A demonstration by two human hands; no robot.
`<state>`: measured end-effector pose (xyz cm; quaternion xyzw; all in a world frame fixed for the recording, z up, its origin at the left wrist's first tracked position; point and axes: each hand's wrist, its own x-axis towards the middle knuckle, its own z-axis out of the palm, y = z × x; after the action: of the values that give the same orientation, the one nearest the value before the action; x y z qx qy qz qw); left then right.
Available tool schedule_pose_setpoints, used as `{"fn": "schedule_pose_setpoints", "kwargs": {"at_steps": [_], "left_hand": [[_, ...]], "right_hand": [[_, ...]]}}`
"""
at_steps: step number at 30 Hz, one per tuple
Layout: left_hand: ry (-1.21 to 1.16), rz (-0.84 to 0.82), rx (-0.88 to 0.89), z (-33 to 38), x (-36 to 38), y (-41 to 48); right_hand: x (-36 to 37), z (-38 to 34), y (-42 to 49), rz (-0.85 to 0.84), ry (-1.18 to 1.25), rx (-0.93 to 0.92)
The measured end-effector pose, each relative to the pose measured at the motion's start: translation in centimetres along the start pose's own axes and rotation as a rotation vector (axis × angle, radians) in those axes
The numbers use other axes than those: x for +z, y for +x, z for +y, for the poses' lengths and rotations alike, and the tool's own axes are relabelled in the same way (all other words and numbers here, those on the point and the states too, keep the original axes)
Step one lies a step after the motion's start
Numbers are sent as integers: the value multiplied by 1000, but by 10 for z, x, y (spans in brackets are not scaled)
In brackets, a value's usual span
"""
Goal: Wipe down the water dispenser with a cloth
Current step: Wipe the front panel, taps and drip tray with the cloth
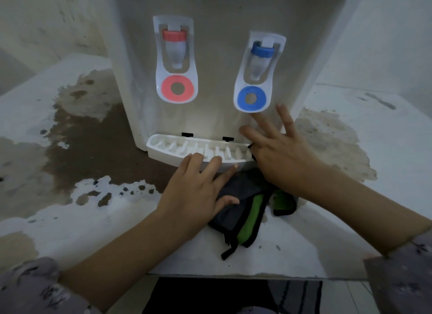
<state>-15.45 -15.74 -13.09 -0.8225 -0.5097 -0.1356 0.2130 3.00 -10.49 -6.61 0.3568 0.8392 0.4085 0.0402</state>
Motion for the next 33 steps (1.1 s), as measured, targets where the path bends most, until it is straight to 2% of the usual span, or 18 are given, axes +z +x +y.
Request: {"fn": "schedule_pose_setpoints", "kwargs": {"at_steps": [5, 7, 10, 11, 14, 23, 28, 33], "left_hand": [[11, -12, 4, 1, -1, 1], [10, -22, 13, 2, -1, 0], [6, -36, 12, 1, -3, 0], [6, -42, 13, 1, -4, 0], [21, -56, 4, 1, -6, 0], [22, -78, -5, 1, -6, 0], [22, -76, -12, 2, -6, 1], [16, -95, -14, 2, -5, 1]], "right_hand": [[2, 12, -7, -120, 26, -101], [-8, 13, -4, -161, -42, -122], [-15, 12, 7, -375, -130, -142], [-19, 10, 10, -373, -131, -124], [-19, 1, 12, -236, -126, -32], [17, -7, -20, 193, 91, 193], [22, -20, -28, 256, 128, 290], [14, -22, -32, 376, 335, 410]]}}
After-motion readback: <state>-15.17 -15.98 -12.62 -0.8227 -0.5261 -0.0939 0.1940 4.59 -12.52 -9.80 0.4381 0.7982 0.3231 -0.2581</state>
